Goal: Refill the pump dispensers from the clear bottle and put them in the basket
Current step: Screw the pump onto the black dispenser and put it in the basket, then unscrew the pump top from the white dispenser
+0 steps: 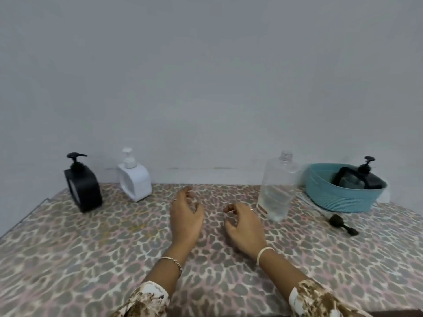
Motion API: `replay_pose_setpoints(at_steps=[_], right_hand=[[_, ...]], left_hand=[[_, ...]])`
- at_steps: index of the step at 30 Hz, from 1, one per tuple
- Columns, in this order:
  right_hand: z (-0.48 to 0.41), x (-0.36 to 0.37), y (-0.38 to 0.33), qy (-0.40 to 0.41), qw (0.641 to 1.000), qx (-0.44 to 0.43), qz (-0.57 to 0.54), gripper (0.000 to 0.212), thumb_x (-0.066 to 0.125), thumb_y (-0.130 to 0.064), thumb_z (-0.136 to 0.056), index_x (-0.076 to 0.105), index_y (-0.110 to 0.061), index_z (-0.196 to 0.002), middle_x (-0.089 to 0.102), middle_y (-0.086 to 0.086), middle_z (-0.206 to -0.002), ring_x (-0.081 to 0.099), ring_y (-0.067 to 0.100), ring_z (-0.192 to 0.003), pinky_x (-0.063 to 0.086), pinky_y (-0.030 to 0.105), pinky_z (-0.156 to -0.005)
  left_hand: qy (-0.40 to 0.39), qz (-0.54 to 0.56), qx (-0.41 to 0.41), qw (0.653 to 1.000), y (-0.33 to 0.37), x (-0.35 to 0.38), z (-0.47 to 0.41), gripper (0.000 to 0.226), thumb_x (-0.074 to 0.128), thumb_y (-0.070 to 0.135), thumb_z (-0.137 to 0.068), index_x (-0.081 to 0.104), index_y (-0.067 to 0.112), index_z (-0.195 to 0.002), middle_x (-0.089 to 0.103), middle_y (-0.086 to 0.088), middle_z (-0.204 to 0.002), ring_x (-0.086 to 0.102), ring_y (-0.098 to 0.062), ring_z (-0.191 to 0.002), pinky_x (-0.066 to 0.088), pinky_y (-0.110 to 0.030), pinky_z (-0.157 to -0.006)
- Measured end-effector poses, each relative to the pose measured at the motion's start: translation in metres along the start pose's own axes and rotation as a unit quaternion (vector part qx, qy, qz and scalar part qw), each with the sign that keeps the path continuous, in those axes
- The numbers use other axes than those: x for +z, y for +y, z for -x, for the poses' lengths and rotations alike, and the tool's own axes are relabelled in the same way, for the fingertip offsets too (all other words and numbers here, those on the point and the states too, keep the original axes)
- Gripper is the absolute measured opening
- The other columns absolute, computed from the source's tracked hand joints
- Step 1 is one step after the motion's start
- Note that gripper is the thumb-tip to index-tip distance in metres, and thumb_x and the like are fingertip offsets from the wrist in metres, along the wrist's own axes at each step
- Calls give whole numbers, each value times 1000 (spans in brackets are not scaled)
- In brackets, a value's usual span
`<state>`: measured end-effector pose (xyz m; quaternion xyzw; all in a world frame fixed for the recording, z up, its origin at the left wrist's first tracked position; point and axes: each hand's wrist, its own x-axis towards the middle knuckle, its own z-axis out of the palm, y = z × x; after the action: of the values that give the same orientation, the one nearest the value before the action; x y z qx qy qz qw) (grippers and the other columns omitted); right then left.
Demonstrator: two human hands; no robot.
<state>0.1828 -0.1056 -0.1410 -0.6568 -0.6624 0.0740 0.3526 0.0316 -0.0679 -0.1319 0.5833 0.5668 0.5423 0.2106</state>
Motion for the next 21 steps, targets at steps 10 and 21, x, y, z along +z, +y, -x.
replay_pose_setpoints(at_steps=[10,21], right_hand=[[-44,58,-16,-64,994,-11,82,31,48,-39,-94,58,-25,-120,62,-5,-118,56,15,-109,43,32,-93],[-44,66,-11,-39,994,-24,95,26,49,-42,-93,57,-31,-115,62,-11,-112,56,11,-106,40,34,-95]], left_hand=[[179,-119,-59,975,-44,-55,-83,83,77,14,-72,31,3,-140,31,-20,-146,25,-37,-135,19,-48,-115],[174,-20,-154,972,-74,-49,-128,93,82,22,-69,29,7,-144,49,-13,-138,49,-34,-124,45,-50,-99]])
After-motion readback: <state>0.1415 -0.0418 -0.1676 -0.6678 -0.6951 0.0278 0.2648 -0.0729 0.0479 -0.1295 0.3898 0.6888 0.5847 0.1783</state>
